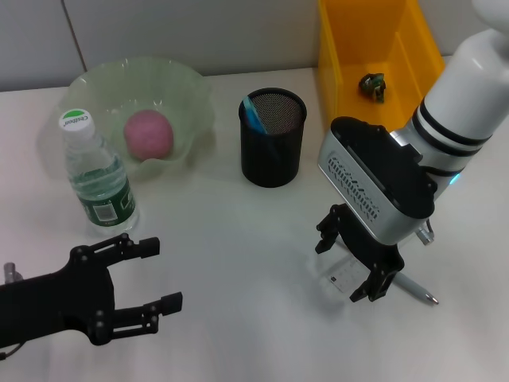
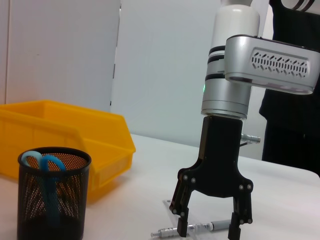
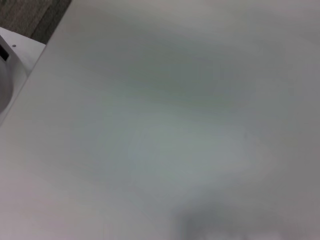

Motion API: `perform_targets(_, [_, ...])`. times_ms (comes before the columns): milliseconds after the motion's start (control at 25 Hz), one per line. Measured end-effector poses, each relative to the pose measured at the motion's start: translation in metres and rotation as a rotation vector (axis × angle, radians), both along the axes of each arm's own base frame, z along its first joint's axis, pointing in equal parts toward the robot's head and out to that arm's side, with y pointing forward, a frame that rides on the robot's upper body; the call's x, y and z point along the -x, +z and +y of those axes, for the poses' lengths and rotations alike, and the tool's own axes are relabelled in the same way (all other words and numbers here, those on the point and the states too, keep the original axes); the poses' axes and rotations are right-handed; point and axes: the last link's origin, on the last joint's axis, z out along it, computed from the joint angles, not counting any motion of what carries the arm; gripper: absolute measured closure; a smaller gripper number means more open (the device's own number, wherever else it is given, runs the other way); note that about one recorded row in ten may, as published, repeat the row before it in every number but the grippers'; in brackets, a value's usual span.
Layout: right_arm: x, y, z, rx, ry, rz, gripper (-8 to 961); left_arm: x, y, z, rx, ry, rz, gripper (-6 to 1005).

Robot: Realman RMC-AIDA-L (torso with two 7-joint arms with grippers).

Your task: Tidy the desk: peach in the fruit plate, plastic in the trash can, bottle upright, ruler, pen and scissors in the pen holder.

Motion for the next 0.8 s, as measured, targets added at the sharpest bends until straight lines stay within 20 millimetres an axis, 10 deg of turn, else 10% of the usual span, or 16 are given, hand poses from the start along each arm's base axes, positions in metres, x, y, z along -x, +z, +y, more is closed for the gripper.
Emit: perform_targets(800, [-0.0005,-0.006,-0.0037,0.007,0.011,-0.016,136,-0.0045,0.0004,0.0035,0.027,0.008,0.002,155])
